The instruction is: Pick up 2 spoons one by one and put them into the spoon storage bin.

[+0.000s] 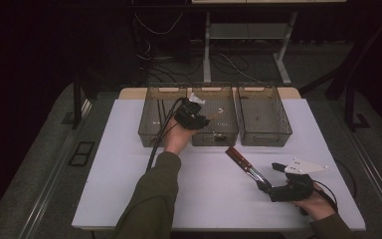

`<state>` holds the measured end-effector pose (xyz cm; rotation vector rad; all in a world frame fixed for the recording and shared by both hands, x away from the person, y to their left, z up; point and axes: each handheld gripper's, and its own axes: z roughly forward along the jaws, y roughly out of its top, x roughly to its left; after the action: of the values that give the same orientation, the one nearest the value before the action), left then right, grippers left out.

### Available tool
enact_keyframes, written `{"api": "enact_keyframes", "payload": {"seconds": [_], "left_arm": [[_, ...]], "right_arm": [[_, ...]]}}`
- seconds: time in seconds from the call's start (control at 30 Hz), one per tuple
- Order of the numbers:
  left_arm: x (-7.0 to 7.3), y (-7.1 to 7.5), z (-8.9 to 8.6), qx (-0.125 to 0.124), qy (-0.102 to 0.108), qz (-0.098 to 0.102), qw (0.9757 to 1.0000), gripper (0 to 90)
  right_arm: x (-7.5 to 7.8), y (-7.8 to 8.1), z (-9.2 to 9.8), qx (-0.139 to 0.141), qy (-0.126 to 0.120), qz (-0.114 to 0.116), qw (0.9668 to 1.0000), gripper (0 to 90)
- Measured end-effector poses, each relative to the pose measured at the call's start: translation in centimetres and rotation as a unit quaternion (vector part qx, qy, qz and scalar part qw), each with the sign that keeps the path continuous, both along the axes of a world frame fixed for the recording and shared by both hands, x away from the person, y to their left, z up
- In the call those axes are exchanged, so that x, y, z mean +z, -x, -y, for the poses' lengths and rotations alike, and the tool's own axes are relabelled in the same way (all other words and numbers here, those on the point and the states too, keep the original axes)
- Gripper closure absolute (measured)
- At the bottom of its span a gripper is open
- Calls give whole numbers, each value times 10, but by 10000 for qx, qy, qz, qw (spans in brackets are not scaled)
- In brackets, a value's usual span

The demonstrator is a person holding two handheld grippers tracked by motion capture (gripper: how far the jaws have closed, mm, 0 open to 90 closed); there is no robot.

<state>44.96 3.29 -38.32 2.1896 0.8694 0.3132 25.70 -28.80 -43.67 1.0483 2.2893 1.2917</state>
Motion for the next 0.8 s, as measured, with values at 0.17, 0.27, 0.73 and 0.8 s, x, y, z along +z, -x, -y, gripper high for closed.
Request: {"api": "enact_keyframes", "payload": {"seconds": [0.17,0.27,0.73,0.8], "left_arm": [[0,0,1,74,126,98,9998,632],[3,2,1,33,239,146,9996,575],[17,33,-18,-292,503,481,9971,408],[18,40,-21,-332,566,544,9964,394]], "right_arm": [[0,0,0,-6,-17,-9,10000,112],[0,0,0,-12,-22,-3,10000,112],[0,0,0,-32,0,-25,10000,112],[0,-1,0,-38,-13,-30,10000,112]]}}
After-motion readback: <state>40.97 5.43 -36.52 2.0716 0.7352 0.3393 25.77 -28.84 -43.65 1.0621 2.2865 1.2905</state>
